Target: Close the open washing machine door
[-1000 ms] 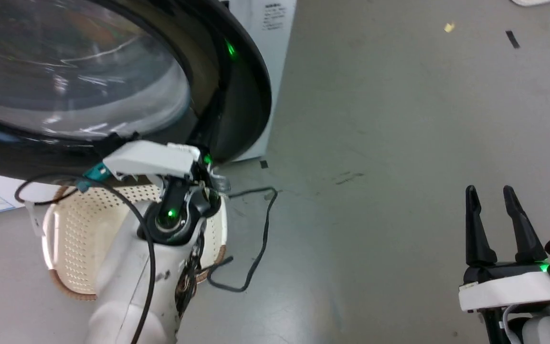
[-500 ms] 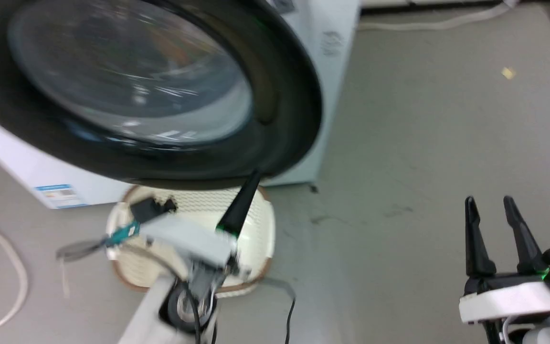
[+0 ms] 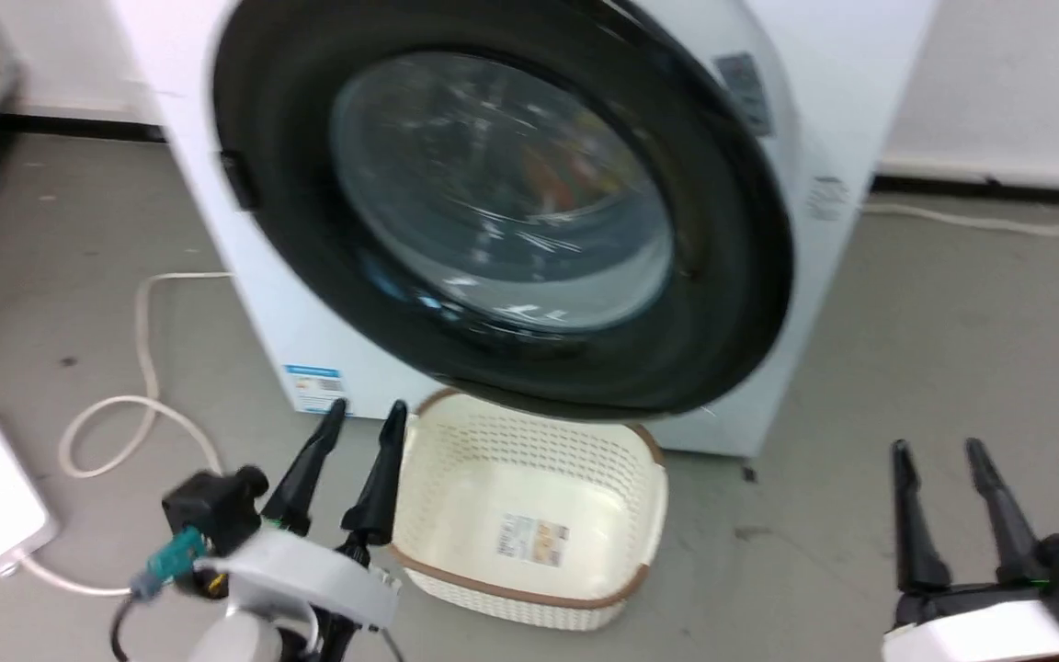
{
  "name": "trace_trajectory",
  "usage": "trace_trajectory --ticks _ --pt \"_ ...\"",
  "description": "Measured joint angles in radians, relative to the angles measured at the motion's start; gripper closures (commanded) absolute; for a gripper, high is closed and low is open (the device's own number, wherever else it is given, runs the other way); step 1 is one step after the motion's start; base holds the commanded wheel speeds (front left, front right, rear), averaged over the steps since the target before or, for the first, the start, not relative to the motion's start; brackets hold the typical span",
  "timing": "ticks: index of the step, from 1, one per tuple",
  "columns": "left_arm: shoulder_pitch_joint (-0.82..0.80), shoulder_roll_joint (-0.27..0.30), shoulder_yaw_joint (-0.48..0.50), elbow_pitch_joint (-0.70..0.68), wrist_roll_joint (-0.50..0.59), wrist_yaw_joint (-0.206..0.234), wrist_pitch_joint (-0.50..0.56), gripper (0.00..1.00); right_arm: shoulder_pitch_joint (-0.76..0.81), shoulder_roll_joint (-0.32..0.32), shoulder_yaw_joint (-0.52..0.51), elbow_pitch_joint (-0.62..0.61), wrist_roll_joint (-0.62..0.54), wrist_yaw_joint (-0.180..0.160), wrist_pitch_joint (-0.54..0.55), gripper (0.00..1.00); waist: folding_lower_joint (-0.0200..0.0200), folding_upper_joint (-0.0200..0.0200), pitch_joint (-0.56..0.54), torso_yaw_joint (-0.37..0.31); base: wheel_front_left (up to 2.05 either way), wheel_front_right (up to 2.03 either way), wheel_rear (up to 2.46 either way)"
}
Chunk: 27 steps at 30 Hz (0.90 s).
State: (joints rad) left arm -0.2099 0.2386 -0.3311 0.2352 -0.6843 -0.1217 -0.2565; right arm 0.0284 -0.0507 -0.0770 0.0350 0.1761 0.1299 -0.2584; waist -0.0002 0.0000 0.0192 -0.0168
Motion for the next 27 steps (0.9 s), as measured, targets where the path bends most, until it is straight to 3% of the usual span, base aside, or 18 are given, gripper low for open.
trace_trajectory --ticks 4,9,13,18,19,20,21,27 --pt "0.087 -0.084 0.119 -0.051 0.238 0.033 0.000 0.00 0.002 0.001 0.028 -0.005 -0.036 0.000 0.000 0.00 0.0000 0.0000 -0.023 0.046 0.00 0.00 0.00" --pt "0.151 -0.127 0.183 -0.105 0.448 0.053 0.000 0.00 0.004 0.000 0.049 -0.003 -0.048 0.000 0.000 0.00 0.0001 0.0000 -0.035 0.074 0.00 0.00 0.00" --pt "0.181 -0.133 0.184 -0.121 0.559 0.053 0.000 0.00 0.009 0.000 0.061 0.009 -0.053 0.000 0.000 0.00 0.0002 0.0000 -0.035 0.082 0.00 0.00 0.00" --pt "0.198 -0.145 0.184 -0.123 0.613 0.053 0.000 0.00 0.011 0.000 0.077 0.035 -0.062 0.000 0.000 0.00 0.0002 0.0000 -0.032 0.087 0.00 0.00 0.00" --pt "0.198 -0.147 0.182 -0.123 0.621 0.053 0.000 0.00 0.011 0.000 0.082 0.043 -0.063 0.000 0.000 0.34 0.0002 0.0000 -0.030 0.088 0.00 0.00 0.00" --pt "0.198 -0.150 0.180 -0.123 0.627 0.053 0.000 0.00 0.011 0.000 0.085 0.049 -0.063 0.000 0.000 0.95 0.0002 0.0000 -0.028 0.090 0.00 0.00 0.00" --pt "0.198 -0.153 0.178 -0.123 0.632 0.053 0.000 0.00 0.011 0.000 0.089 0.053 -0.064 0.000 0.000 1.00 0.0002 0.0000 -0.025 0.093 0.00 0.00 0.00" --pt "0.192 -0.164 0.160 -0.129 0.648 0.058 0.000 0.00 -0.016 -0.041 0.142 0.059 -0.069 0.000 0.000 1.00 0.0002 0.0000 0.015 0.114 0.00 0.00 0.00"
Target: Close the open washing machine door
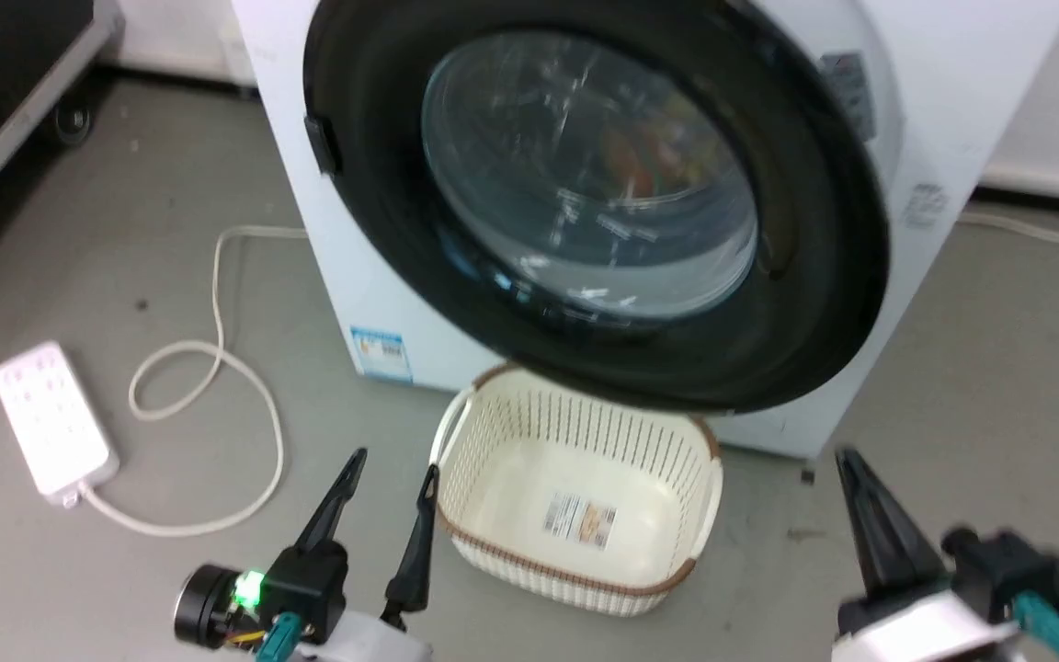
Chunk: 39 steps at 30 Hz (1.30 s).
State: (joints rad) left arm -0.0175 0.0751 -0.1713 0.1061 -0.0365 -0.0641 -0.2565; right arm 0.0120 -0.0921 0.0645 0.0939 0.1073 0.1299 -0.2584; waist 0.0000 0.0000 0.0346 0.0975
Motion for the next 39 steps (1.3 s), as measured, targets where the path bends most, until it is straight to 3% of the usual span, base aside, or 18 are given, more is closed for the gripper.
trace_trajectory --ticks 12,18,28,29,39 --pt "-0.116 -0.020 -0.051 -0.015 -0.002 0.028 0.000 0.00 -0.391 -0.265 0.155 0.167 0.135 0.000 0.000 1.00 0.0003 0.0000 0.191 0.059 0.00 0.00 0.00" --pt "-0.160 -0.023 -0.078 -0.023 -0.002 0.044 0.000 0.00 -0.570 -0.348 0.196 0.299 0.260 0.003 0.000 1.00 0.0003 0.0000 0.265 0.085 0.00 0.00 0.00" --pt "-0.202 -0.024 -0.118 -0.039 -0.013 0.066 0.000 0.00 -0.793 -0.418 0.223 0.503 0.396 0.003 0.000 1.00 0.0002 0.0000 0.341 0.119 0.00 0.00 0.00" --pt "-0.209 -0.024 -0.132 -0.043 -0.021 0.080 0.000 0.00 -0.859 -0.421 0.214 0.568 0.443 0.004 0.000 1.00 0.0002 0.0000 0.364 0.128 0.00 0.00 0.00" --pt "-0.219 -0.025 -0.138 -0.046 -0.029 0.092 0.000 0.00 -0.880 -0.405 0.204 0.609 0.442 0.012 0.001 1.00 0.0001 0.0000 0.347 0.122 0.00 0.00 0.00"
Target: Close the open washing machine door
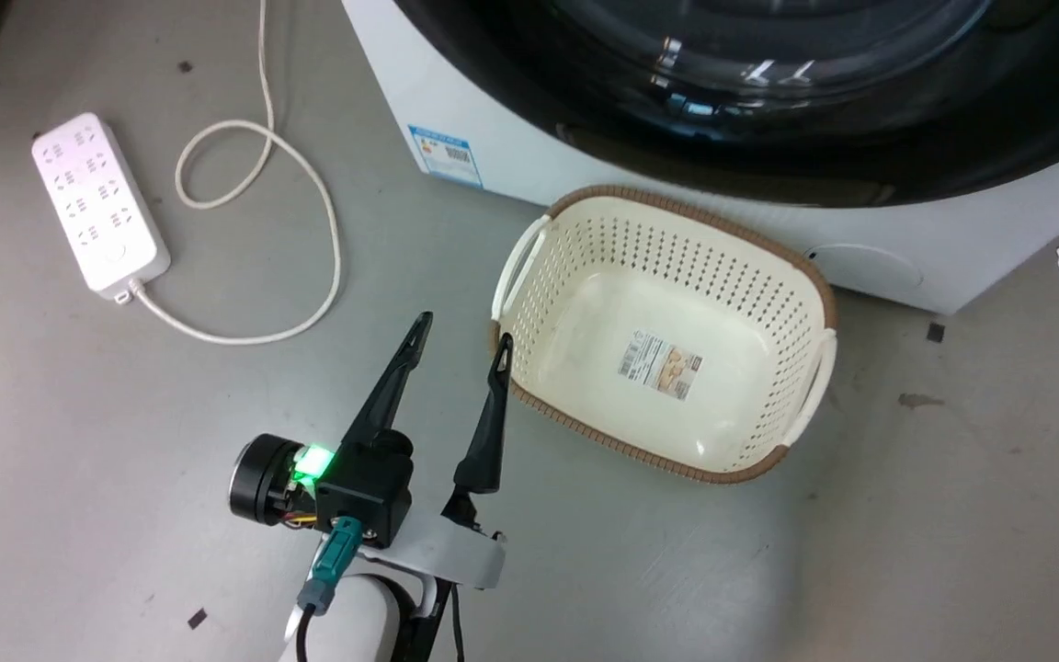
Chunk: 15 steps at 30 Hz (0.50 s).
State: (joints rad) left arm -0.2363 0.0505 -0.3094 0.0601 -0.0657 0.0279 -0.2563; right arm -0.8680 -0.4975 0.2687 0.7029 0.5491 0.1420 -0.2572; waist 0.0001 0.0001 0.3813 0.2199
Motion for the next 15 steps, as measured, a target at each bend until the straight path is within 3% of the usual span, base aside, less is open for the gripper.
trace_trajectory --ticks 2,3,4,12,15 --pt "0.001 0.000 0.006 0.005 -0.001 0.000 0.000 0.00 0.011 0.008 -0.019 -0.010 -0.003 -0.001 0.000 1.00 0.0000 0.0000 -0.020 -0.007 0.00 0.00 0.00" --pt "0.001 0.000 0.006 0.005 -0.001 0.000 0.000 0.00 0.011 0.008 -0.019 -0.010 -0.003 -0.001 0.000 0.31 0.0000 0.0000 -0.020 -0.007 0.00 0.00 0.00" --pt "0.004 -0.001 0.016 0.013 -0.007 -0.005 0.000 0.00 0.039 0.016 -0.039 -0.033 -0.010 -0.004 0.000 0.00 0.0000 0.0000 -0.044 -0.016 0.00 0.00 0.00" --pt "0.054 0.002 0.064 0.076 -0.014 -0.024 0.000 0.00 0.265 0.080 -0.129 -0.169 -0.100 -0.011 -0.001 0.00 -0.0002 0.0000 -0.156 -0.062 0.00 0.00 0.00" --pt "0.086 0.003 0.089 0.104 -0.007 -0.032 0.000 0.00 0.420 0.163 -0.255 -0.278 -0.159 -0.011 -0.001 0.00 -0.0003 0.0000 -0.229 -0.097 0.00 0.00 0.00"
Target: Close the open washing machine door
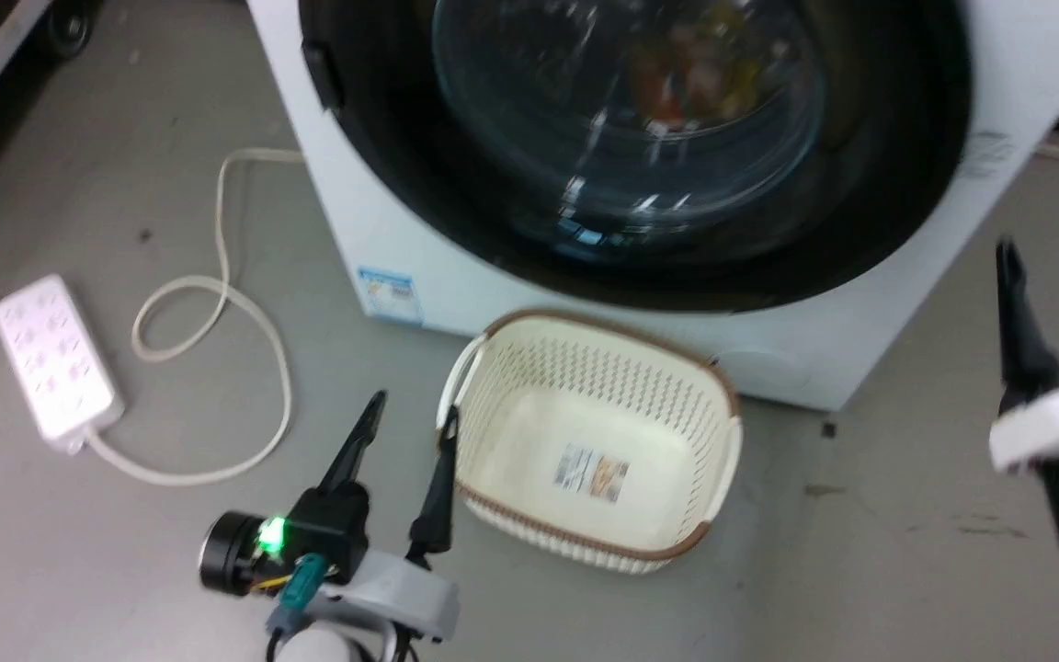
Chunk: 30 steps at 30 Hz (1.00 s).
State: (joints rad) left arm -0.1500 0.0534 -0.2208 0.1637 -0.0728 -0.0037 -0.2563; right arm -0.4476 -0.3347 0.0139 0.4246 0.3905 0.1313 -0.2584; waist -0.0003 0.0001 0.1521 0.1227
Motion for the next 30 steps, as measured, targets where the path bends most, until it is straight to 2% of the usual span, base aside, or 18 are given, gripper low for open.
trace_trajectory --ticks 4,5,6,7,8,12,19,28,29,30 --pt "0.035 0.000 0.038 0.008 -0.014 0.000 0.000 0.00 0.122 0.063 -0.030 -0.078 -0.103 0.000 0.000 0.00 -0.0001 0.0000 -0.048 -0.034 0.00 0.00 0.00" --pt "0.054 0.000 0.053 0.017 -0.017 -0.002 0.000 0.00 0.190 0.118 -0.048 -0.115 -0.146 0.000 0.000 0.00 0.0000 0.0000 -0.075 -0.059 0.00 0.00 0.00" --pt "0.054 0.000 0.053 0.017 -0.017 -0.002 0.000 0.00 0.190 0.118 -0.048 -0.115 -0.146 0.000 0.000 0.00 0.0000 0.0000 -0.075 -0.059 0.00 0.00 0.00" --pt "0.068 0.000 0.068 0.022 -0.017 -0.009 0.000 0.00 0.244 0.171 -0.086 -0.160 -0.169 0.000 0.000 0.00 0.0000 0.0000 -0.100 -0.082 0.00 0.00 0.00" --pt "0.068 0.000 0.068 0.022 -0.017 -0.009 0.000 0.00 0.244 0.171 -0.086 -0.160 -0.169 0.000 0.000 0.00 0.0000 0.0000 -0.100 -0.082 0.00 0.00 0.00" --pt "0.082 0.000 0.093 0.024 -0.016 -0.024 0.000 0.00 0.357 0.245 -0.140 -0.271 -0.224 0.000 0.000 0.00 0.0001 0.0000 -0.142 -0.127 0.00 0.00 0.00" --pt "0.091 -0.001 0.103 0.033 -0.008 -0.038 0.000 0.00 0.456 0.277 -0.144 -0.368 -0.277 0.000 0.000 0.00 0.0002 0.0000 -0.162 -0.144 0.00 0.00 0.00" --pt "0.096 -0.002 0.106 0.058 -0.012 -0.044 0.000 0.00 0.474 0.280 -0.110 -0.368 -0.264 0.000 0.000 0.00 0.0003 0.0000 -0.174 -0.138 0.00 0.00 0.00" --pt "0.096 -0.002 0.105 0.059 -0.012 -0.043 0.001 1.00 0.474 0.279 -0.110 -0.368 -0.265 0.000 0.001 1.00 0.0003 0.0000 -0.174 -0.139 0.00 0.00 0.00" --pt "0.096 -0.002 0.106 0.059 -0.012 -0.043 0.001 1.00 0.474 0.279 -0.110 -0.368 -0.265 0.000 0.001 1.00 0.0002 0.0000 -0.174 -0.138 0.00 0.00 0.00"
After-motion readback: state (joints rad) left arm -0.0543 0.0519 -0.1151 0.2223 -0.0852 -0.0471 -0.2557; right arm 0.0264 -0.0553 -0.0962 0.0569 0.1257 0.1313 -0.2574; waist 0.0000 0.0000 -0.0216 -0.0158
